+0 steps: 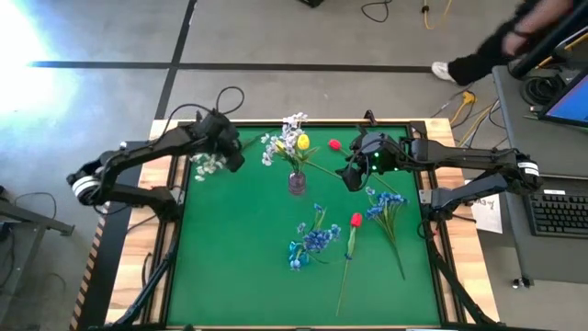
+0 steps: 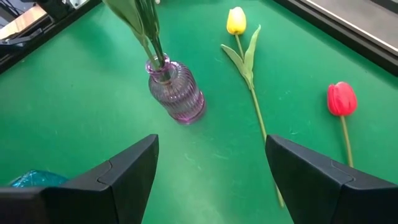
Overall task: Sort flowers into vase by color
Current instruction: Put the white flowers into the violet vase
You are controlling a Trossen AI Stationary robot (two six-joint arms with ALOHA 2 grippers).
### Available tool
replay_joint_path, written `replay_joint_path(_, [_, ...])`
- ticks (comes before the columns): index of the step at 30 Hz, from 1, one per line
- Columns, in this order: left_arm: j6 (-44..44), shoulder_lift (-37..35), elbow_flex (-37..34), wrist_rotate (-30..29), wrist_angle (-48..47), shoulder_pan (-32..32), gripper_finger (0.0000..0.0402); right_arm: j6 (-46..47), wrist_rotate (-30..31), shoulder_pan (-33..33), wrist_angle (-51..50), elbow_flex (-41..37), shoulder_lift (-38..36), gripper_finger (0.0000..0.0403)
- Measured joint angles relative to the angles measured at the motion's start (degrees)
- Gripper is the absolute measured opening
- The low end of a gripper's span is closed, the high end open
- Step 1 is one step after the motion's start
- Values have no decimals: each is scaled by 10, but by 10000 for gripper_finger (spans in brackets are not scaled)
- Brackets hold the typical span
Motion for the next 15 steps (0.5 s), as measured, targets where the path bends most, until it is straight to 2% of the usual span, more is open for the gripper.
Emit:
replay_joint_path(4, [18, 53, 14, -2, -2, 8, 185, 0, 0, 0, 10, 0, 0, 288])
replay_joint_path(10, [69, 124, 52, -77, -6, 10, 226, 0, 0, 0, 13, 0, 0, 288])
replay_joint_path(15, [102, 180, 88, -78, -21, 21, 247, 0, 0, 0, 14, 0, 0, 288])
